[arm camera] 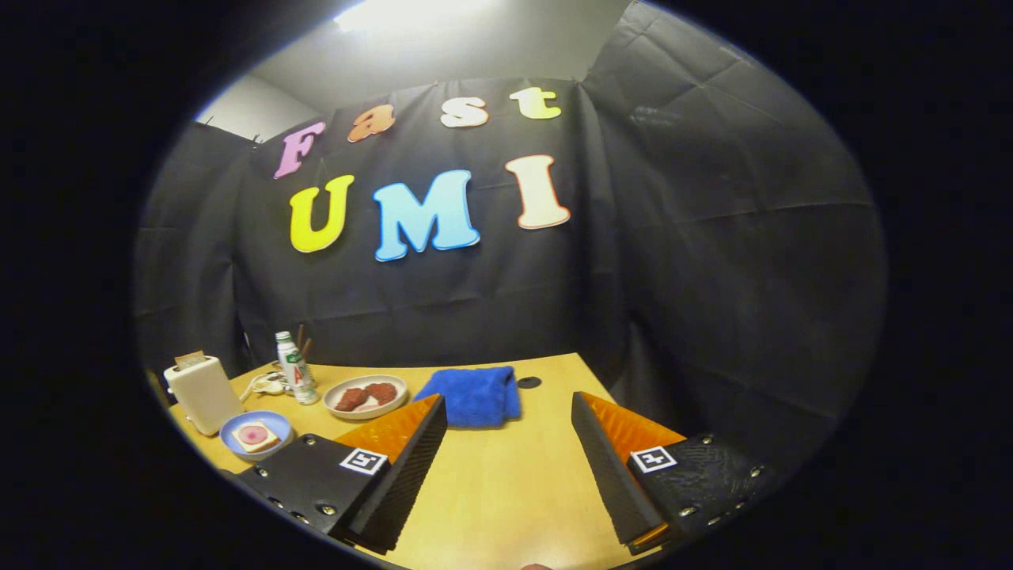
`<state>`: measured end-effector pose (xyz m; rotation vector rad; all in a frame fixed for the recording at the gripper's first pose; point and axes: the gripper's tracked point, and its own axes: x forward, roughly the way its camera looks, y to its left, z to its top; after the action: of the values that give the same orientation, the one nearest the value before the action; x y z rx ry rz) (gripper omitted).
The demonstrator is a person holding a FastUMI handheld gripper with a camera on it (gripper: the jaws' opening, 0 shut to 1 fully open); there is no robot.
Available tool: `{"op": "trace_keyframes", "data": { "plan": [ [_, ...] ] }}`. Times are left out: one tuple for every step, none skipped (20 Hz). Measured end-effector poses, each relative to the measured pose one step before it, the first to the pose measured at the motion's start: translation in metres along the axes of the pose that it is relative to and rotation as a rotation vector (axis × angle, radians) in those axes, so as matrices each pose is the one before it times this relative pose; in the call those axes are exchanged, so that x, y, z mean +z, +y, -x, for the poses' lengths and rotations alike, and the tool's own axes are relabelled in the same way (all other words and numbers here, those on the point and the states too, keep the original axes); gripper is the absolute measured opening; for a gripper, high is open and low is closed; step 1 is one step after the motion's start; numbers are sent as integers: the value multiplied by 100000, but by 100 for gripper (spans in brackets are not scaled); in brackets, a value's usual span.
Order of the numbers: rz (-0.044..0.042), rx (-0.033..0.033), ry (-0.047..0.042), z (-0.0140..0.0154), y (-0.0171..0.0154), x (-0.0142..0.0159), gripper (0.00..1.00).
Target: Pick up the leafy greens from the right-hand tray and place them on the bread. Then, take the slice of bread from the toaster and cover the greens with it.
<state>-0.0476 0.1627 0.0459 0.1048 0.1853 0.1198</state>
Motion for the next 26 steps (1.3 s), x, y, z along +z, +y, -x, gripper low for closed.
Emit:
{"op": "trace_keyframes", "data": {
  "plan": [
    [421,1785,-183,-59,1311,153,96],
    [-288,1136,177,263,1623,283,96],
    [-459,1518,796,163,1440,152,96],
    [-459,2474,632,170,1827,-16,96],
    [738,2996,424,51,1779,74,96],
    [1691,2354,1298,-211,1411,-274,96],
    [2315,2867,1257,-281,1367,-86,96],
    [2358,1901,1419,-302,1151,-249,96],
    [2126,1961,1495,-192,883,-63,96],
    [1576,2182,1263,-269,1066,-172,96],
    [1672,1715,1504,-228,787,-110,96],
    [1954,1281,1684,-234,592,-364,96],
    [1719,1077,1663,-261,468,-173,96],
    [1521,1707,1846,-461,701,-423,96],
    [174,2116,2280,-307,645,-382,96],
    [-560,1903,2079,-330,583,-512,96],
    [-139,975,2123,-372,346,-342,96],
    [485,-107,2273,-516,31,-495,96],
    [678,-506,2195,-426,-29,-406,96],
    [434,-498,3154,-648,50,-732,96],
    [104,-38,4255,-612,92,-792,96],
    [365,-66,5740,-899,295,-1241,96],
    [315,-211,6386,-850,101,-1280,97],
    [233,-422,6426,-901,30,-1211,97],
    [-614,244,5675,-819,146,-831,97],
    [-1044,713,5009,-796,280,-782,97]
  ]
}}
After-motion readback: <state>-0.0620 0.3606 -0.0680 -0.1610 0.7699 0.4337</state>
